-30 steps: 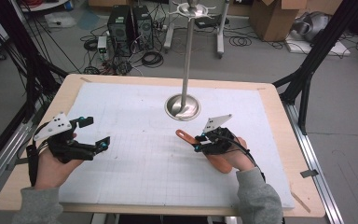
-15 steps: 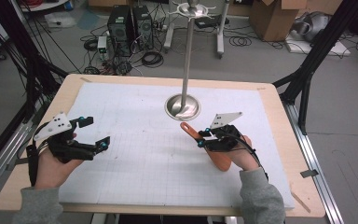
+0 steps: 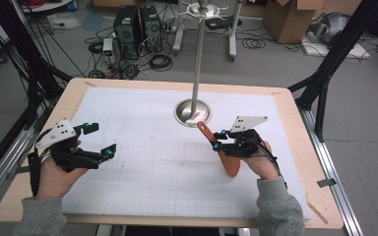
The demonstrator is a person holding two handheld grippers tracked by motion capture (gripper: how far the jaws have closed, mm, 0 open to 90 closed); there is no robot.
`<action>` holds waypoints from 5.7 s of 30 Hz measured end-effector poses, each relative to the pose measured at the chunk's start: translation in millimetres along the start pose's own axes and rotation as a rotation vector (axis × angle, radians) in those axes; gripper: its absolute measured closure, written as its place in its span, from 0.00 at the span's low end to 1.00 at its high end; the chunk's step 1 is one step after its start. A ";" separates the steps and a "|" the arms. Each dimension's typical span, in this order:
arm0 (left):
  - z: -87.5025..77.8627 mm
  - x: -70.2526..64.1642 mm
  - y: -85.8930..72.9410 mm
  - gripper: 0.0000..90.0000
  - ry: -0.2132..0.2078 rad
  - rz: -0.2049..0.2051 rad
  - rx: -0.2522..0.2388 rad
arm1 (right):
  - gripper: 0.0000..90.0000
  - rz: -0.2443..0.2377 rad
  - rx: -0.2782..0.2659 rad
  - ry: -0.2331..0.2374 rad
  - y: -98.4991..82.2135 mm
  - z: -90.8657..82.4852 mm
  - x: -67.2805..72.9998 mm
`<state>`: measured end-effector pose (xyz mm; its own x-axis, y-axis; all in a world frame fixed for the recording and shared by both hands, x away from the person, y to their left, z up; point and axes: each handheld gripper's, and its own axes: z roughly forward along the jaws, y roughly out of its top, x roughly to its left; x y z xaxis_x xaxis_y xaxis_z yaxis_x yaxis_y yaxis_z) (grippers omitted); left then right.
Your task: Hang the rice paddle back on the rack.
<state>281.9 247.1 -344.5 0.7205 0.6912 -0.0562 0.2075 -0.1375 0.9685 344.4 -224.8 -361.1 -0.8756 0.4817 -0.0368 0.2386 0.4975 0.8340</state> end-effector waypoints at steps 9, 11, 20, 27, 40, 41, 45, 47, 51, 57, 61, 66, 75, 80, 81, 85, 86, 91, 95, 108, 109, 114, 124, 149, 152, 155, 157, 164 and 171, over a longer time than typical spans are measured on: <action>-0.6 0.1 0.3 0.03 0.003 0.003 -0.001 | 0.72 0.007 -0.055 -0.013 1.4 -10.1 -1.8; -0.6 0.1 0.2 0.03 0.004 0.000 -0.001 | 0.72 0.002 -0.064 -0.020 2.2 -12.7 -1.8; -0.5 0.1 0.2 0.03 0.005 0.002 -0.002 | 0.72 0.003 -0.113 -0.019 3.9 -22.5 -2.1; -0.3 -0.2 0.5 0.03 0.002 0.002 -0.002 | 0.72 0.008 -0.168 -0.019 5.3 -31.0 -1.9; -0.8 -0.2 0.6 0.03 0.003 0.003 -0.003 | 0.72 0.049 -0.249 -0.034 4.3 -46.5 -6.5; -0.8 -0.2 0.6 0.03 0.003 0.003 -0.002 | 0.72 0.049 -0.249 -0.034 4.3 -46.5 -6.5; -1.7 -1.0 1.5 0.03 0.006 0.003 -0.006 | 0.72 0.040 -0.246 -0.051 3.2 -47.1 -7.5; -2.1 -1.1 2.1 0.03 0.004 0.007 -0.007 | 0.72 0.051 -0.252 -0.050 2.5 -48.5 -8.1; -1.6 -1.4 1.7 0.03 0.003 0.002 -0.007 | 0.72 0.051 -0.262 -0.049 2.6 -50.3 -9.4; -3.4 -1.9 1.8 0.03 0.007 0.004 -0.007 | 0.72 0.060 -0.288 -0.014 5.9 -55.8 -10.0; -4.7 -2.1 0.9 0.03 0.015 0.003 -0.006 | 0.72 0.040 -0.263 -0.026 14.8 -60.9 -11.6; -7.2 -1.3 0.0 0.03 0.023 0.003 -0.004 | 0.72 0.038 -0.256 -0.032 24.7 -65.9 -16.5; -9.7 -0.6 -0.6 0.03 0.029 -0.002 -0.004 | 0.72 0.023 -0.243 -0.042 40.3 -61.7 -25.8; -11.4 1.1 -1.6 0.03 0.029 -0.008 -0.009 | 0.72 0.035 -0.255 -0.034 49.3 -60.6 -31.2; -11.4 1.5 -2.0 0.03 0.029 -0.009 -0.006 | 0.72 0.039 -0.260 -0.031 51.9 -59.5 -34.4; -9.8 0.8 -2.6 0.03 0.017 -0.017 -0.011 | 0.72 0.051 -0.244 -0.029 64.8 -55.8 -43.3; -9.8 0.4 -2.3 0.03 0.018 -0.011 -0.006 | 0.72 0.050 -0.243 -0.026 67.8 -55.7 -44.7; -10.4 0.1 -2.1 0.03 0.016 -0.013 -0.009 | 0.72 0.043 -0.260 -0.015 86.8 -57.2 -54.7; -13.1 0.4 -2.1 0.03 0.019 -0.011 -0.011 | 0.72 0.033 -0.248 -0.024 95.9 -57.8 -61.1; -18.7 -1.4 -0.9 0.03 0.016 -0.016 -0.025 | 0.72 0.084 -0.284 -0.025 99.7 -60.5 -84.7; -19.0 -1.8 -0.4 0.03 0.014 -0.013 -0.027 | 0.72 0.084 -0.286 -0.029 99.8 -59.4 -86.6; -21.1 -0.6 -1.4 0.03 0.017 -0.020 -0.028 | 0.72 0.105 -0.307 -0.023 101.4 -56.1 -92.0; -30.9 5.0 -3.3 0.03 0.036 -0.033 -0.043 | 0.72 0.100 -0.308 -0.036 115.2 -53.6 -98.9; -27.7 10.4 -10.2 0.03 0.041 -0.052 -0.041 | 0.72 0.124 -0.302 -0.069 136.5 -58.9 -126.5; -26.4 10.5 -10.1 0.03 0.034 -0.053 -0.043 | 0.72 0.119 -0.303 -0.067 140.9 -60.4 -127.4; -27.1 9.1 -8.6 0.03 0.021 -0.035 -0.052 | 0.72 0.117 -0.298 -0.076 143.9 -61.1 -128.8; -27.5 8.6 -7.5 0.03 0.016 -0.030 -0.054 | 0.72 0.114 -0.300 -0.080 145.6 -62.0 -130.3; -27.7 9.9 -7.3 0.03 0.020 -0.027 -0.050 | 0.72 0.108 -0.300 -0.083 155.1 -63.7 -135.6; -29.6 11.4 -7.9 0.03 0.025 -0.033 -0.052 | 0.72 0.097 -0.309 -0.077 163.6 -62.9 -139.6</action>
<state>268.9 277.0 -345.6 0.6970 0.7123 -0.0824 0.1954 -0.0781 0.9776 479.2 -256.0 -184.8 -0.8180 0.5749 0.0197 0.1708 0.2099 0.9627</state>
